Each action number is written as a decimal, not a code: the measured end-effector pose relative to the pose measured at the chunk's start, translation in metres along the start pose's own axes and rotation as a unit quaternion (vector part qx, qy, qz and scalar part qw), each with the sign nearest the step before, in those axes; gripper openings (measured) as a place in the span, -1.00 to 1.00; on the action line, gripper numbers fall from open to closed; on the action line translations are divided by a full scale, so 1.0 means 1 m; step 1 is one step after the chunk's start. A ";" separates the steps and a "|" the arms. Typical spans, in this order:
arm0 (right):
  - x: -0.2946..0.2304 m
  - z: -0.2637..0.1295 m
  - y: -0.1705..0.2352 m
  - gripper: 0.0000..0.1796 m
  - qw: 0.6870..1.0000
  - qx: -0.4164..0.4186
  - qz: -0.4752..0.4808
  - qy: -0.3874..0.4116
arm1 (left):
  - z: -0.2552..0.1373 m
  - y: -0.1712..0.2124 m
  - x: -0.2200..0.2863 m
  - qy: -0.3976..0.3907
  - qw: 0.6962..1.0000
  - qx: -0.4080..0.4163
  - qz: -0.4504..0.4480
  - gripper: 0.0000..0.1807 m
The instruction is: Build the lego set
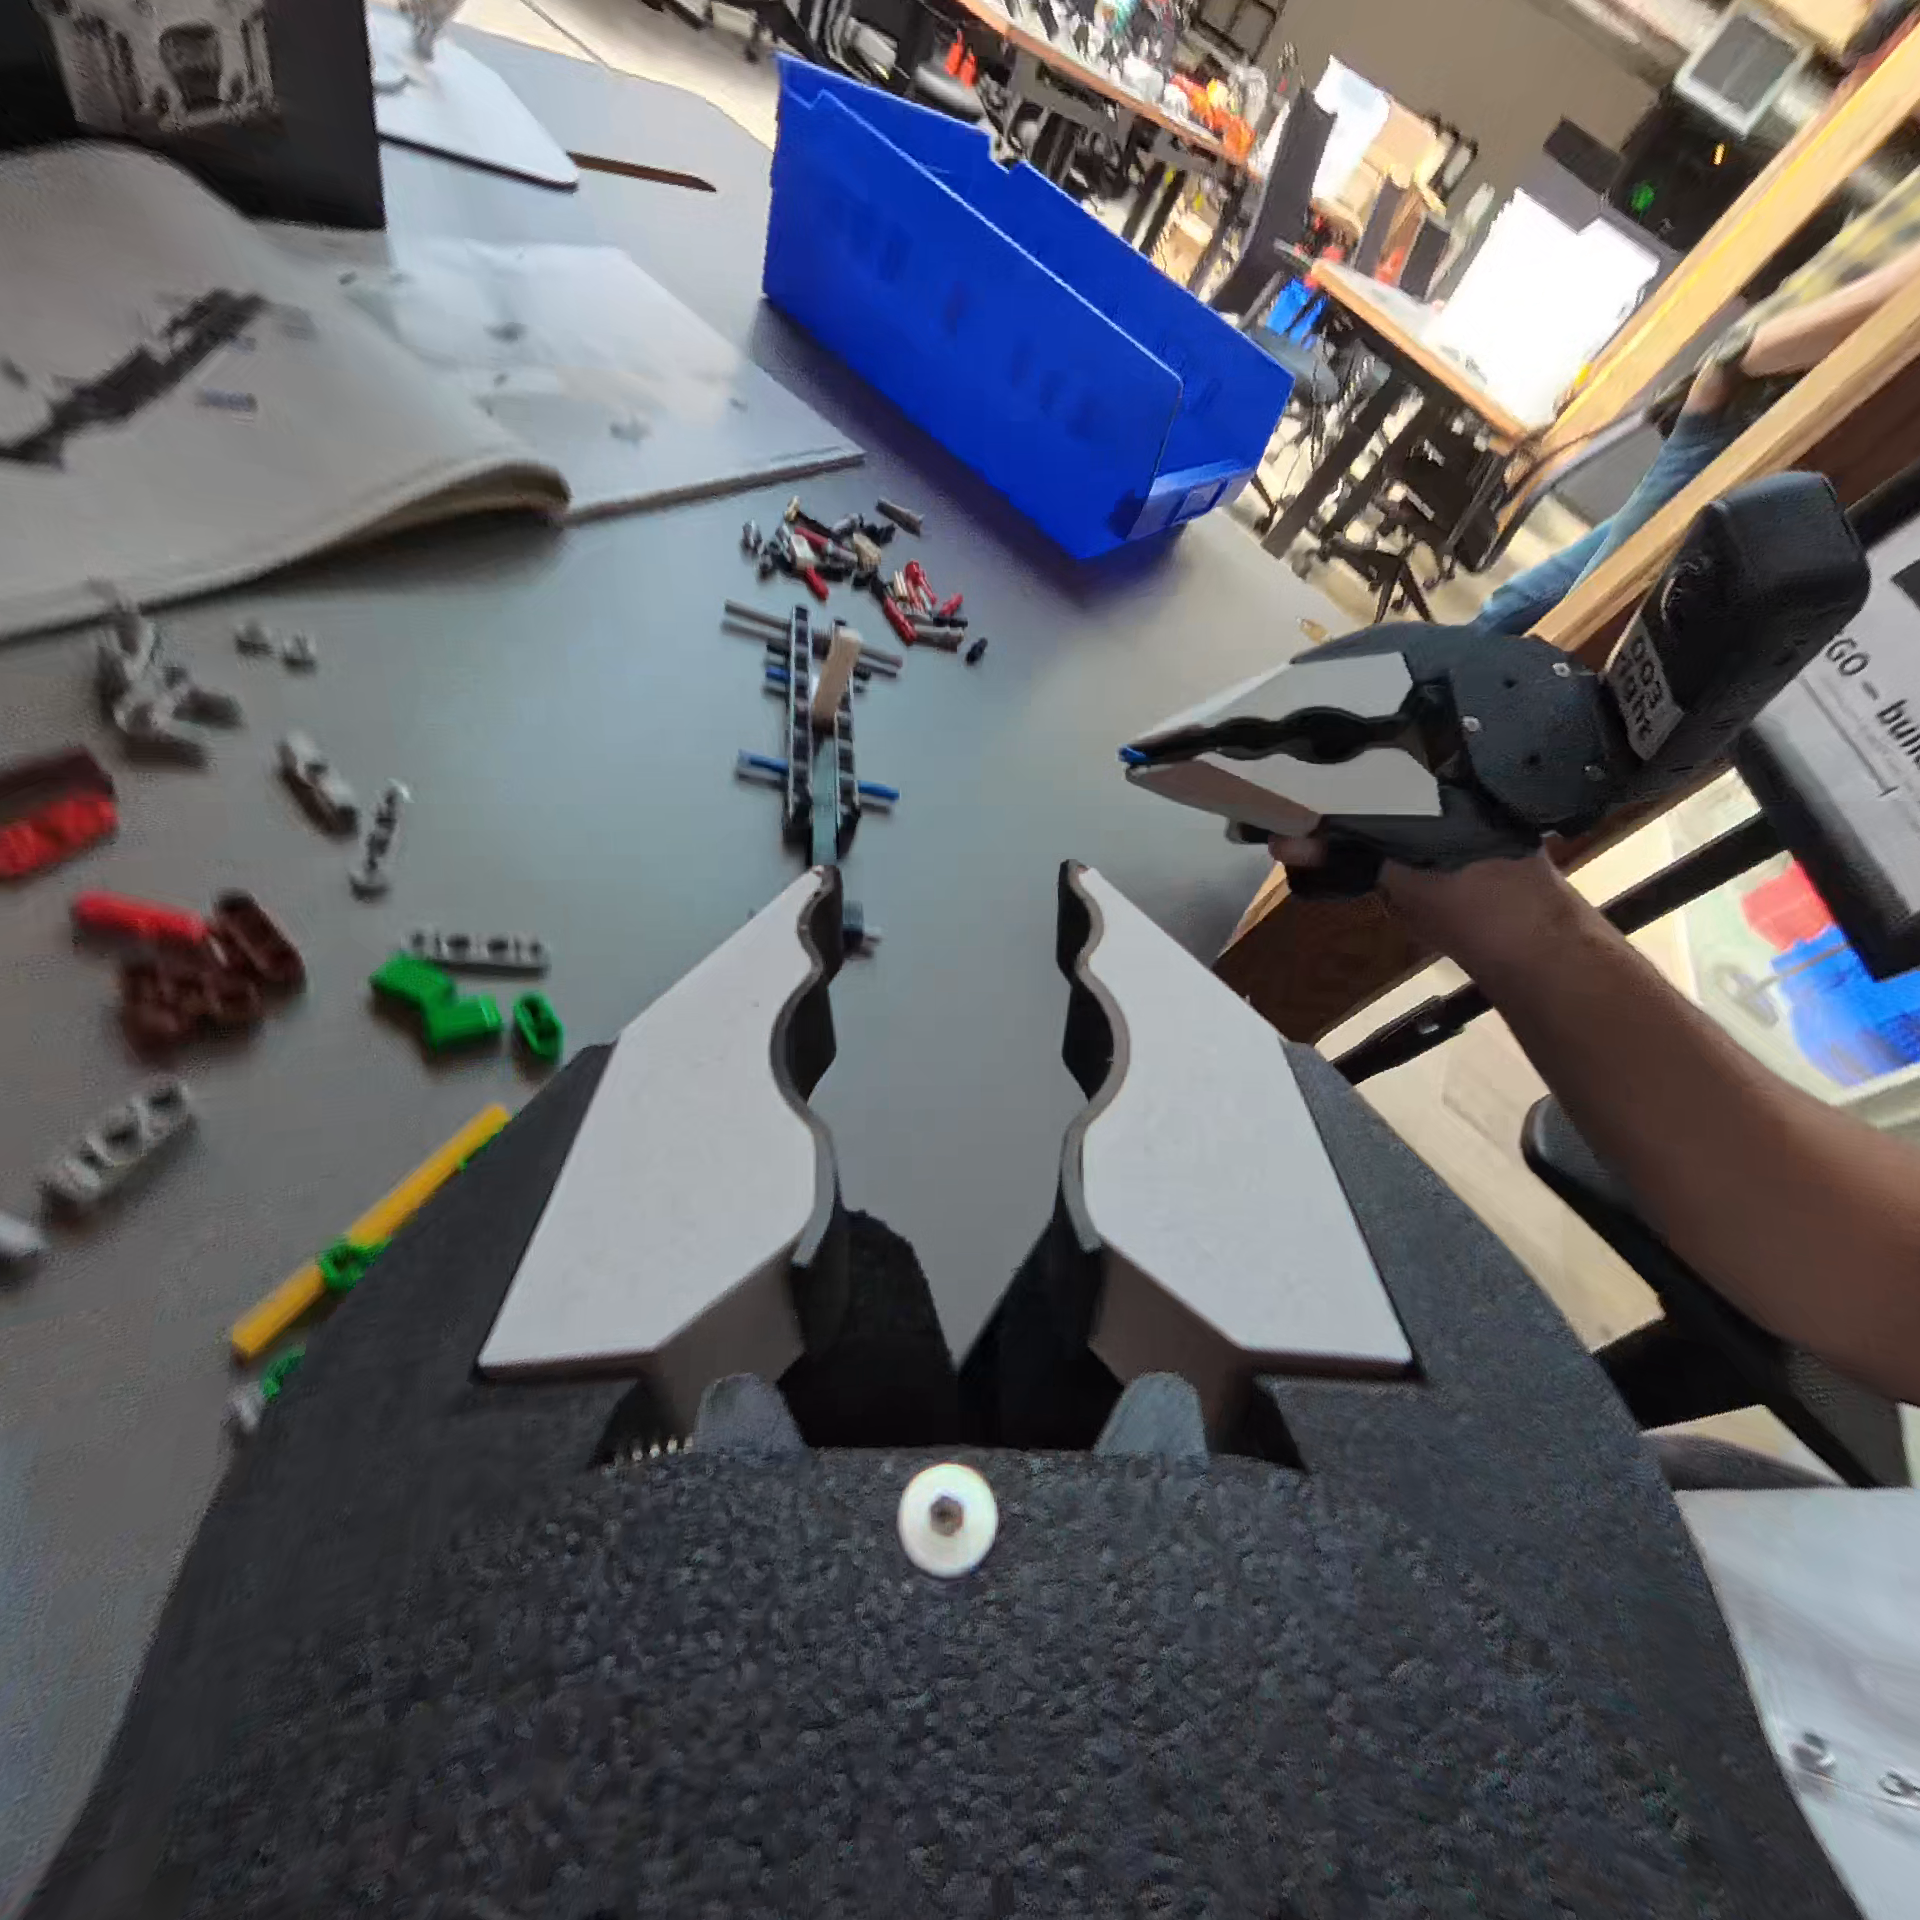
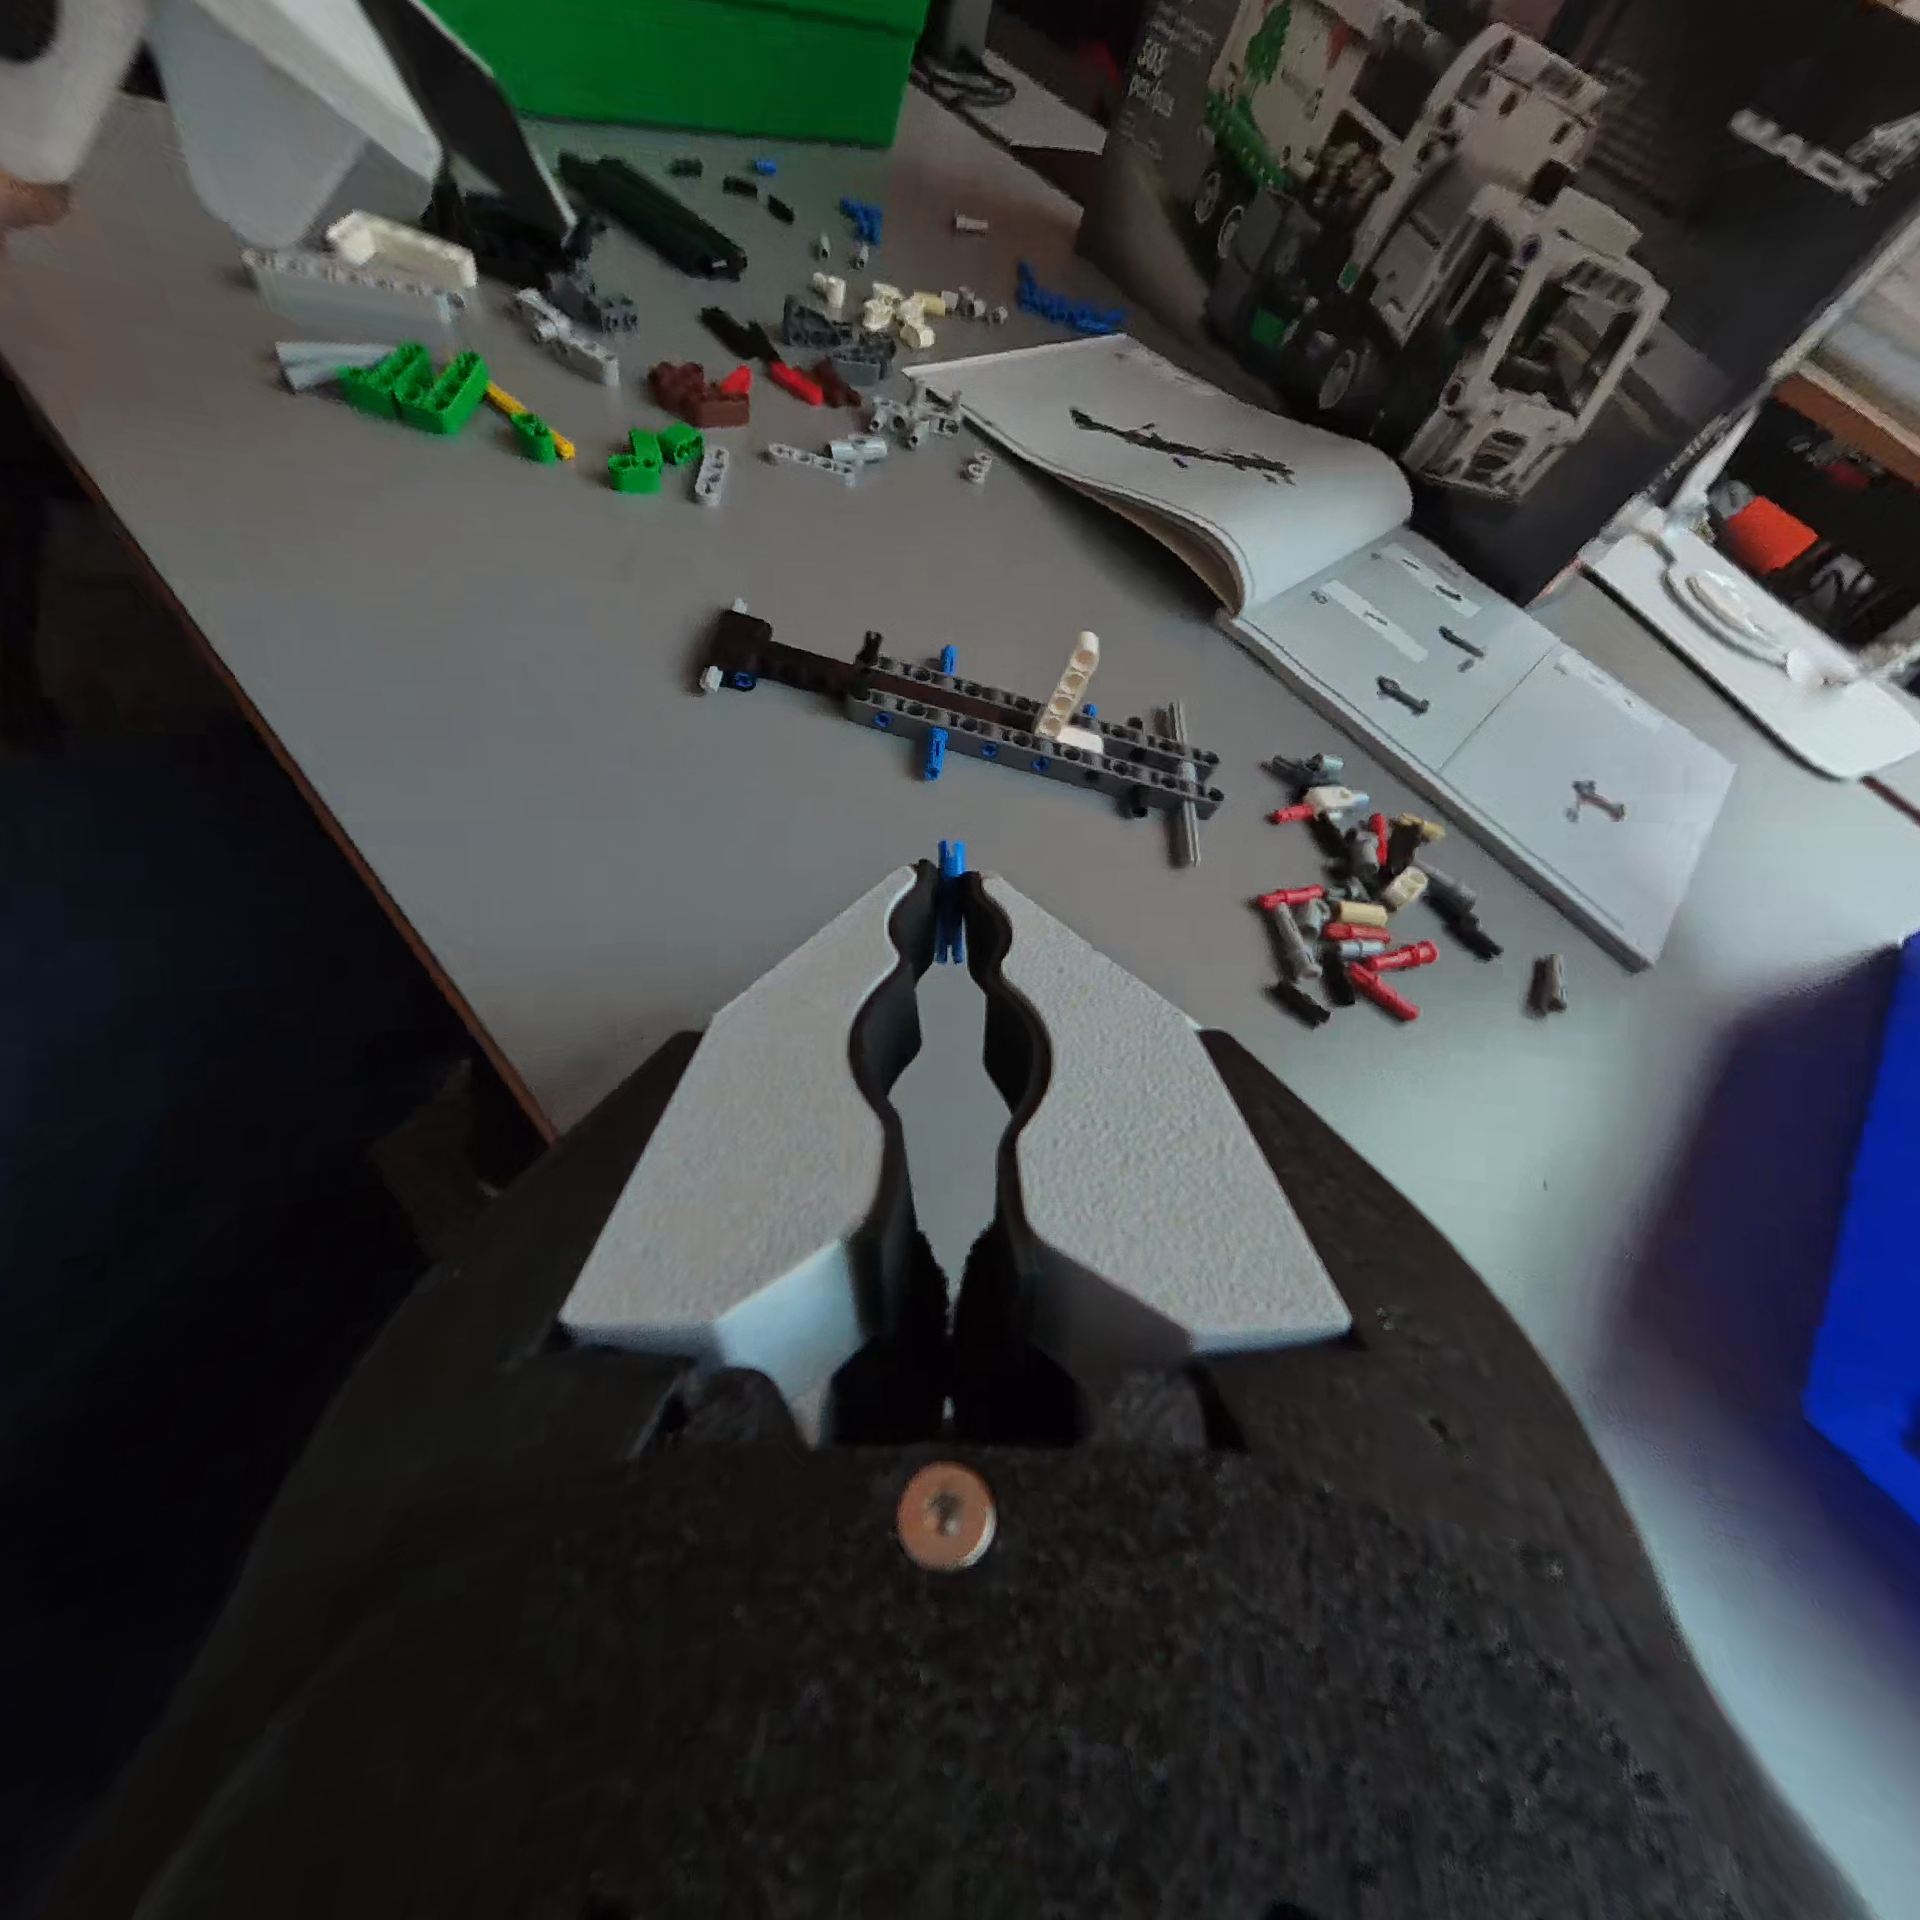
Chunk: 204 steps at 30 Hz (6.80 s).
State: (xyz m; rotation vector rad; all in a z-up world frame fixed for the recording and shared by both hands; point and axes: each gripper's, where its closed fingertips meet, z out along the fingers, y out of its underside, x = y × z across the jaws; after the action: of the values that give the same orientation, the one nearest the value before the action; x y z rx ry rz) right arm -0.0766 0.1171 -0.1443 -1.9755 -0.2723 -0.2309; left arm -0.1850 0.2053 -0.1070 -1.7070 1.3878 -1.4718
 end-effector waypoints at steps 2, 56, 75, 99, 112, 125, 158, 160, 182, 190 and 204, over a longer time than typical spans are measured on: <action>-0.018 0.011 -0.009 -0.97 0.997 0.001 -0.079 -0.022 | -0.009 0.022 0.007 0.010 0.998 0.031 -0.054 -0.62; 0.059 0.054 -0.042 -0.97 0.992 0.112 -0.062 0.008 | -0.034 -0.013 -0.029 -0.092 0.979 0.140 0.119 -0.75; -0.095 0.014 -0.114 -0.96 0.808 0.074 0.254 -0.526 | -0.003 -0.002 0.054 0.008 0.869 -0.037 0.493 -0.70; -0.093 0.004 -0.080 -0.95 0.834 0.062 0.271 -0.476 | 0.024 0.022 0.062 0.079 0.819 -0.036 0.567 -0.94; -0.074 0.026 -0.066 -0.96 0.842 0.035 0.301 -0.446 | 0.046 0.020 0.039 0.048 0.828 -0.022 0.559 -0.94; -0.055 0.031 -0.065 -0.95 0.848 0.071 0.289 -0.439 | 0.048 0.014 0.022 0.050 0.846 -0.020 0.531 -0.96; -0.067 0.040 -0.067 -0.88 0.918 0.076 0.158 -0.356 | 0.039 0.021 0.015 0.066 0.821 -0.022 0.567 -0.96; -0.068 0.042 -0.065 -0.90 0.918 0.067 0.158 -0.357 | 0.040 0.022 0.014 0.060 0.819 -0.023 0.571 -0.96; -0.004 0.040 -0.049 -0.97 0.977 0.055 0.122 -0.165 | 0.066 0.007 -0.008 -0.027 0.913 -0.096 0.395 -0.69; 0.042 0.028 -0.015 -0.96 1.000 -0.001 -0.007 0.005 | 0.114 0.012 -0.026 -0.038 0.948 -0.185 0.258 -0.46; 0.017 0.015 -0.042 -0.96 0.986 0.143 -0.080 -0.015 | 0.119 -0.004 0.050 0.211 0.968 -0.128 0.038 -0.85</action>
State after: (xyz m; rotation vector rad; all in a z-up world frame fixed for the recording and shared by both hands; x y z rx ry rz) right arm -0.0722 0.1488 -0.1089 -1.6755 -0.4598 -0.2507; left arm -0.0782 0.1332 -0.1181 -1.5173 1.9155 -1.7433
